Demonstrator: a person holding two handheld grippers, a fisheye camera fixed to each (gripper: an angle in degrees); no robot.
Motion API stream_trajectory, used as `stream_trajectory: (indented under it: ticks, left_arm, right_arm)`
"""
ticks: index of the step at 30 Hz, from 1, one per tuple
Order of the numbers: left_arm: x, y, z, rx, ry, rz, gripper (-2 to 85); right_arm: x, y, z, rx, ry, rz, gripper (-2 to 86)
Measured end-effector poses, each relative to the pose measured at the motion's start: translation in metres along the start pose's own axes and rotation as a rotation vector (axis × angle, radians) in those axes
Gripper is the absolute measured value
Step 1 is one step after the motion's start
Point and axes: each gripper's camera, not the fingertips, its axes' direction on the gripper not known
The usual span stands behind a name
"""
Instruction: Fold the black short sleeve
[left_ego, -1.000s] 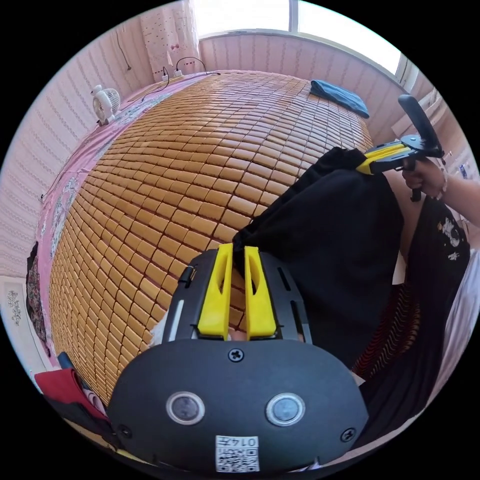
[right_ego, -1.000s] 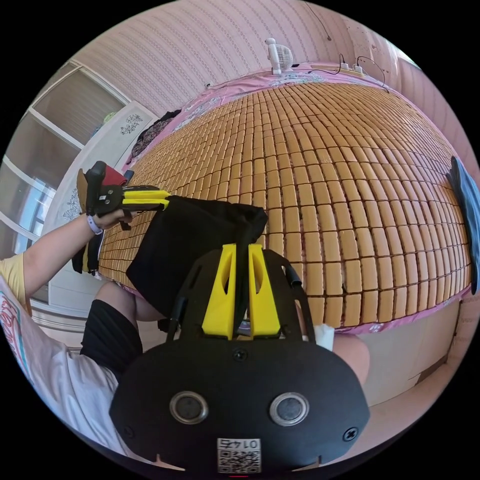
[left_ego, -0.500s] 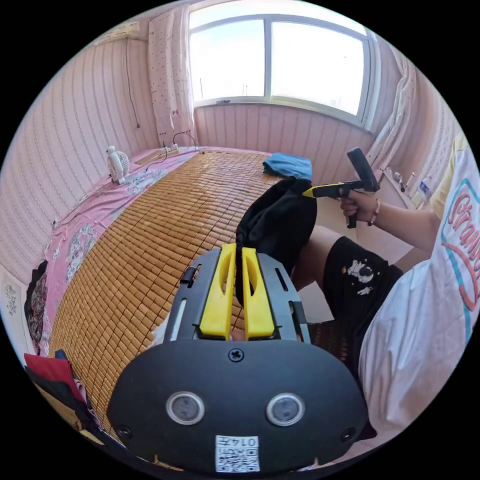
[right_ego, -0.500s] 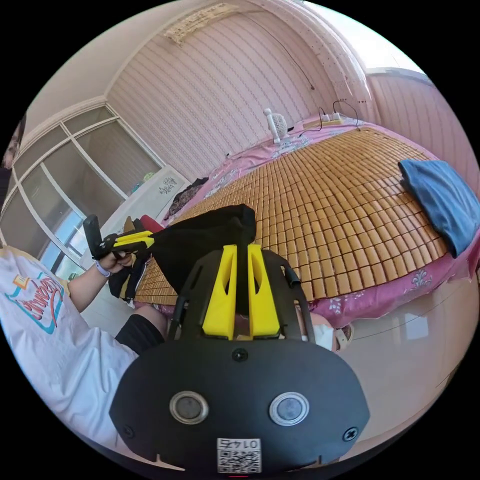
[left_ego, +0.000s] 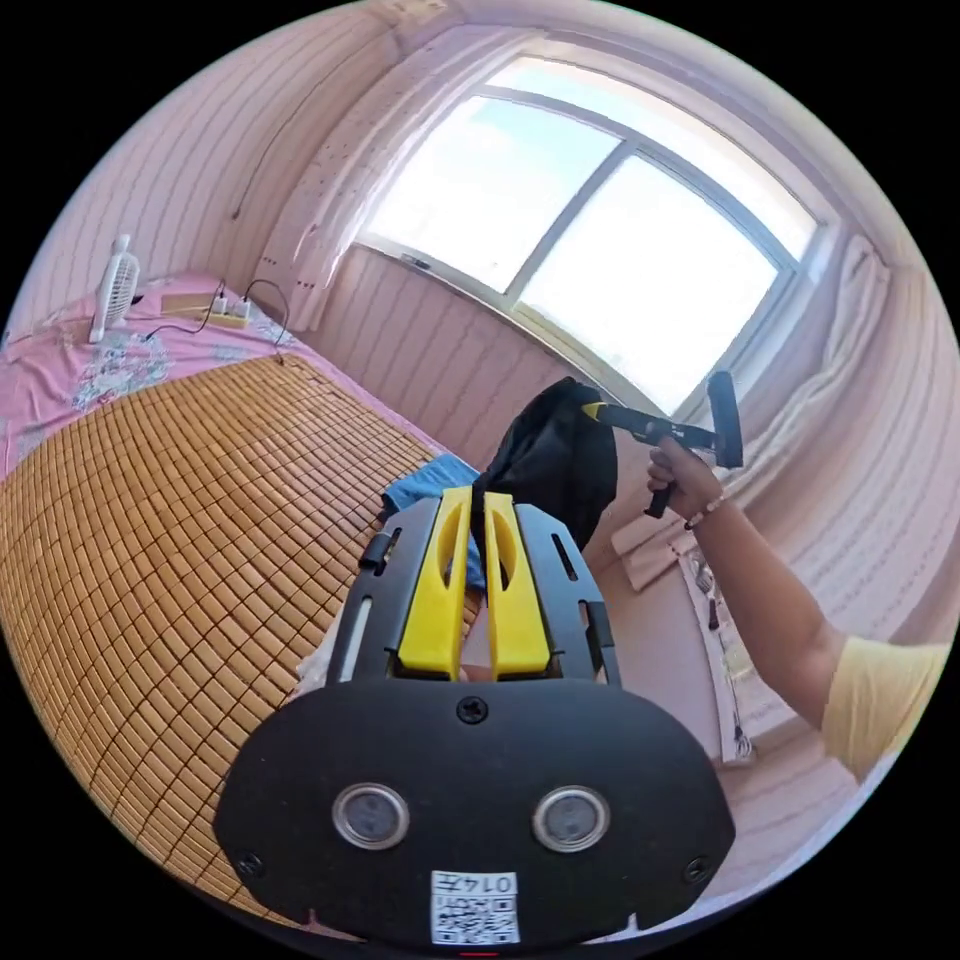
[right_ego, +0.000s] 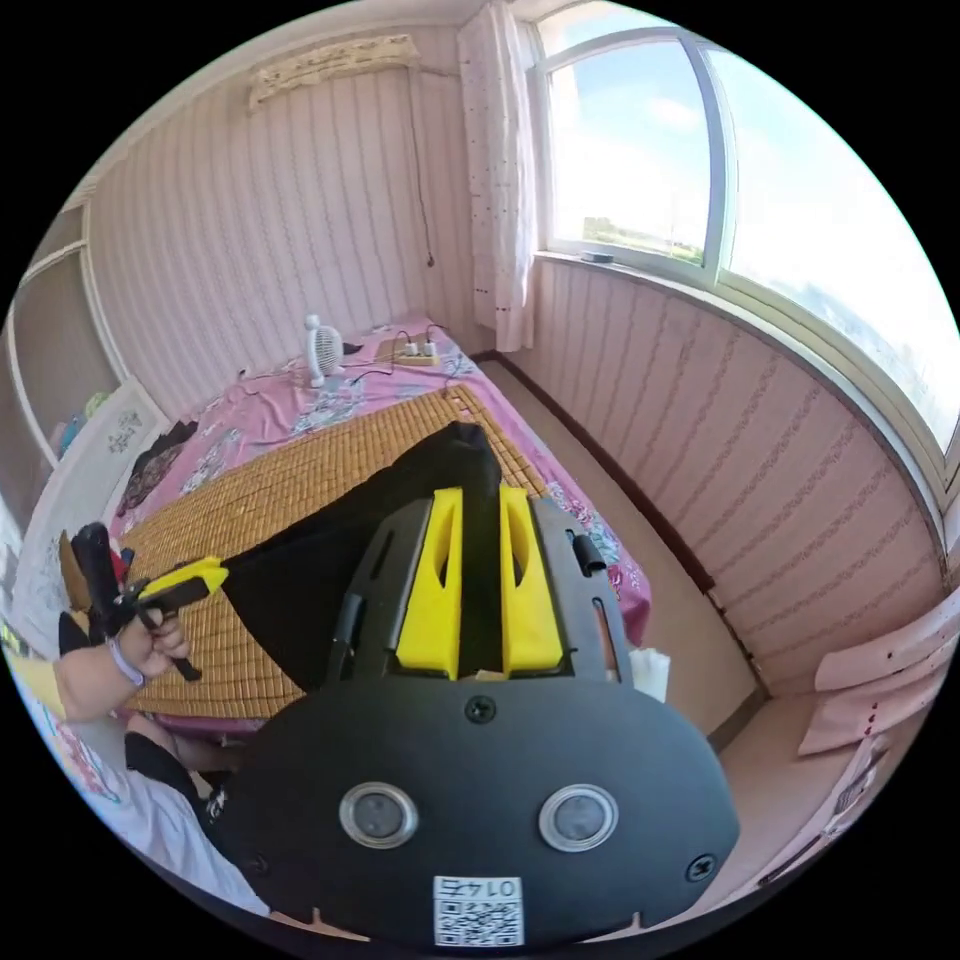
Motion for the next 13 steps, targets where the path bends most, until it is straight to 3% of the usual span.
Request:
stream_trajectory:
  ticks: [2, 4, 6, 9, 13]
  left_arm:
    - [-0.035, -0.004, 0.021, -0.066, -0.093, -0.083, 7.3]
    - [-0.062, 0.014, 0.017, -0.166, -0.12, -0.111, 8.2]
    - [-0.083, 0.045, -0.012, -0.21, -0.102, -0.066, 8.1]
    - [-0.114, 0.12, -0.107, -0.198, -0.112, -0.043, 6.7]
    - [-0.14, 0.247, -0.301, -0.058, -0.287, -0.244, 2.7]
  right_arm:
    - [0.009, -0.012, 0.045, -0.088, 0.064, 0.057, 9.5]
    - [0.004, 0.012, 0.09, -0.235, 0.262, 0.074, 11.1]
    - [-0.008, 0.058, 0.098, -0.212, 0.269, 0.05, 11.2]
    - [-0.041, 0.172, 0.09, -0.166, 0.173, -0.022, 10.0]
    - [-0.104, 0.34, 0.057, -0.223, 0.026, -0.019, 8.8]
